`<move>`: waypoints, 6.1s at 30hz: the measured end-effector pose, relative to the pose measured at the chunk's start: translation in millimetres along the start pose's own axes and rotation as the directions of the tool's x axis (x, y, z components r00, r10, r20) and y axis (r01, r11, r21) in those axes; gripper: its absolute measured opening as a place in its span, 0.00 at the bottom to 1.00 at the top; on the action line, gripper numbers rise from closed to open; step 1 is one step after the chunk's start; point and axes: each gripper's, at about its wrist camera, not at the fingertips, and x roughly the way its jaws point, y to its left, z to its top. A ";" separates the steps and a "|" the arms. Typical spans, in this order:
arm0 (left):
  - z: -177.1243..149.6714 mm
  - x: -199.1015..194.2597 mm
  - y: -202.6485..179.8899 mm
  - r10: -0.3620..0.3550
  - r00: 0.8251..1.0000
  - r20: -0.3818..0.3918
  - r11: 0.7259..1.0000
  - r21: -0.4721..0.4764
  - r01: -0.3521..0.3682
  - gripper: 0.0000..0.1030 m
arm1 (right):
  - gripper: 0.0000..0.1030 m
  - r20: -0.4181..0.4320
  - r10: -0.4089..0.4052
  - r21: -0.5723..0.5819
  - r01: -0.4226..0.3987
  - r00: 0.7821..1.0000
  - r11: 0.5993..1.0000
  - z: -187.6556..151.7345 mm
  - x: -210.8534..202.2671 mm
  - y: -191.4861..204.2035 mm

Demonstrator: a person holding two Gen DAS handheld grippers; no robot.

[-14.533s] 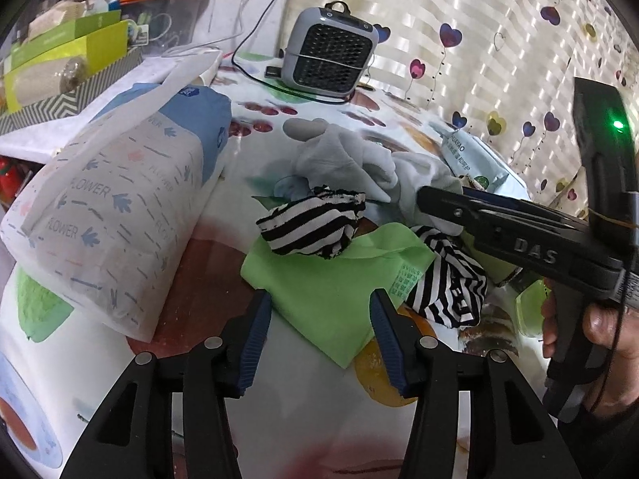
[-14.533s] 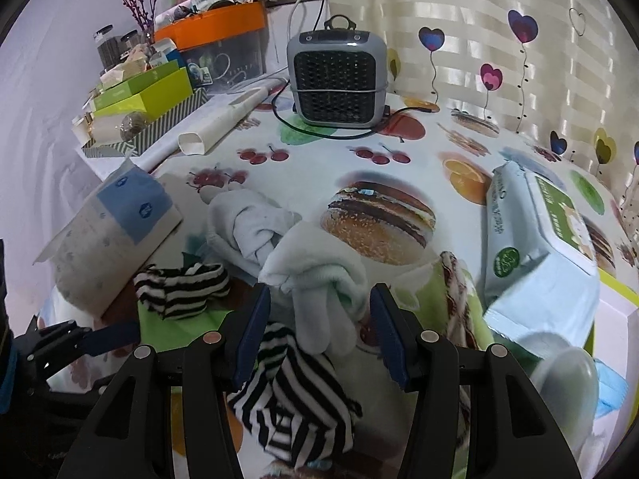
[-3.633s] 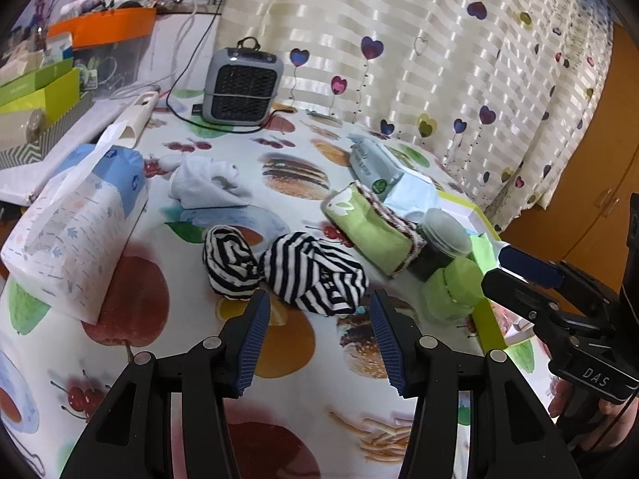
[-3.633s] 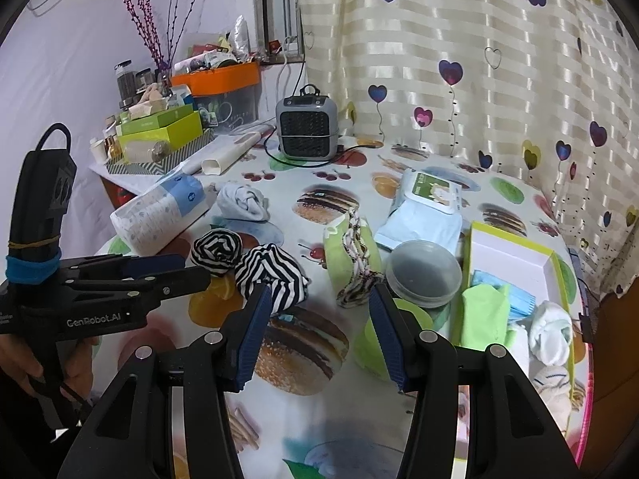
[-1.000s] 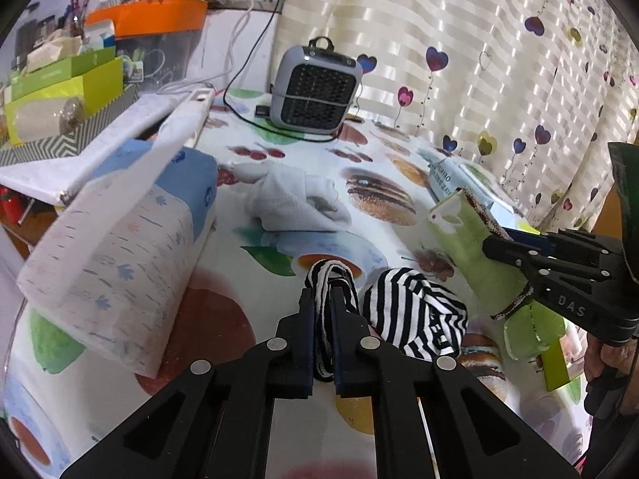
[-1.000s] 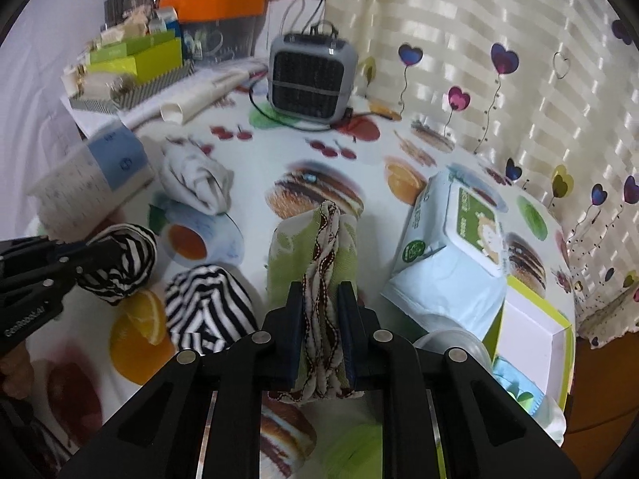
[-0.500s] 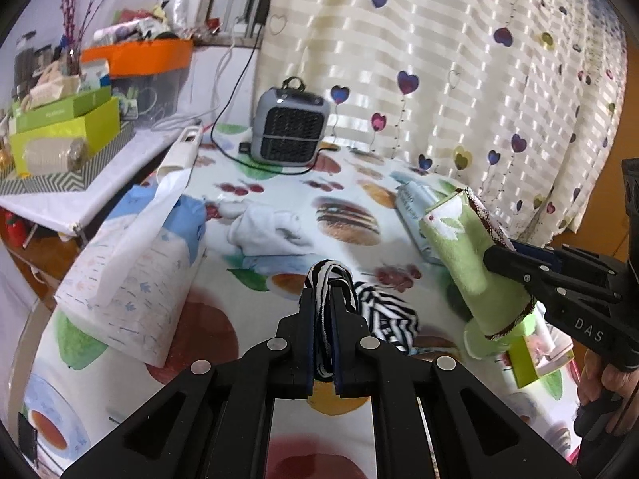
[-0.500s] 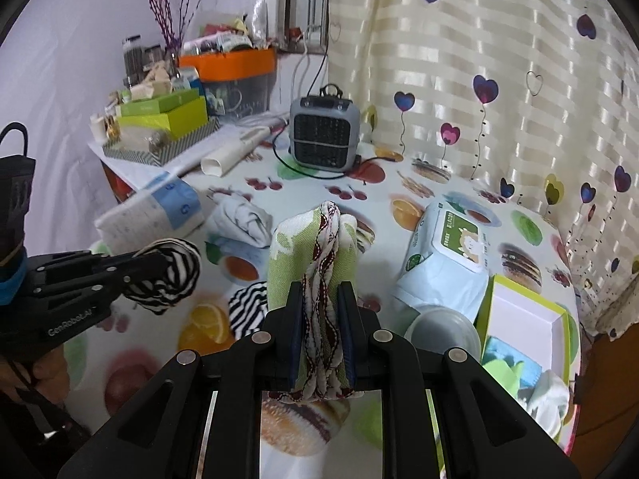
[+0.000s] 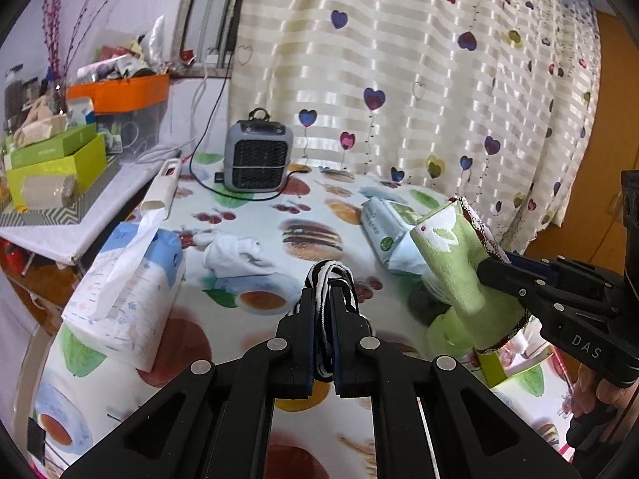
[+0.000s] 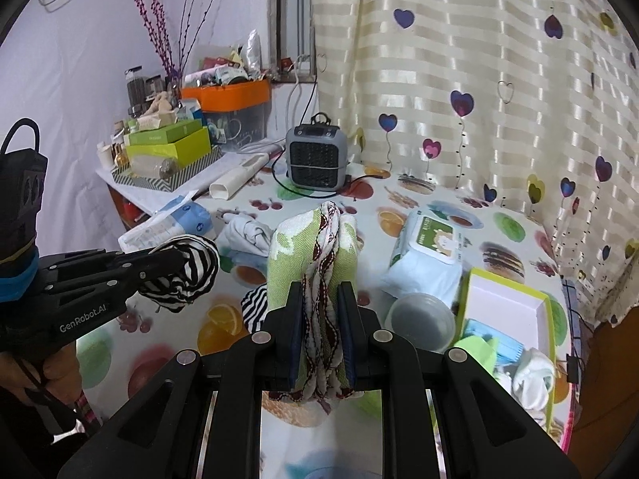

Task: Organize soft objects
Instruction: 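Carry the green bundle and striped cloth toward the white tray with both grippers, then lower the green bundle into the tray and open the right gripper, then lower the striped cloth into the tray and open the left gripper, then withdraw both grippers from the tray back toward the pile, then grasp the second black-and-white striped cloth with the right gripper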

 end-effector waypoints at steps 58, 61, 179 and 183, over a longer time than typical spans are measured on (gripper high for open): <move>24.1 77.8 -164.2 -0.275 0.956 -0.098 0.939 0.186 0.289 0.06 | 0.17 -0.022 -0.222 0.295 0.218 0.975 0.930 -46.5 -30.4 -165.3; 24.0 92.9 -175.6 -0.283 0.951 -0.123 0.935 0.188 0.302 0.06 | 0.17 -0.049 -0.219 0.321 0.223 0.974 0.920 -50.7 -19.0 -183.2; 31.1 120.0 65.6 0.097 0.988 -0.121 0.995 0.009 -0.097 0.48 | 0.52 -0.240 0.131 -0.016 -0.139 0.962 0.990 -26.5 148.8 32.2; 35.9 135.6 69.4 0.121 0.983 -0.141 0.993 0.010 -0.121 0.48 | 0.52 -0.268 0.130 0.022 -0.129 0.955 0.991 -28.8 155.6 28.1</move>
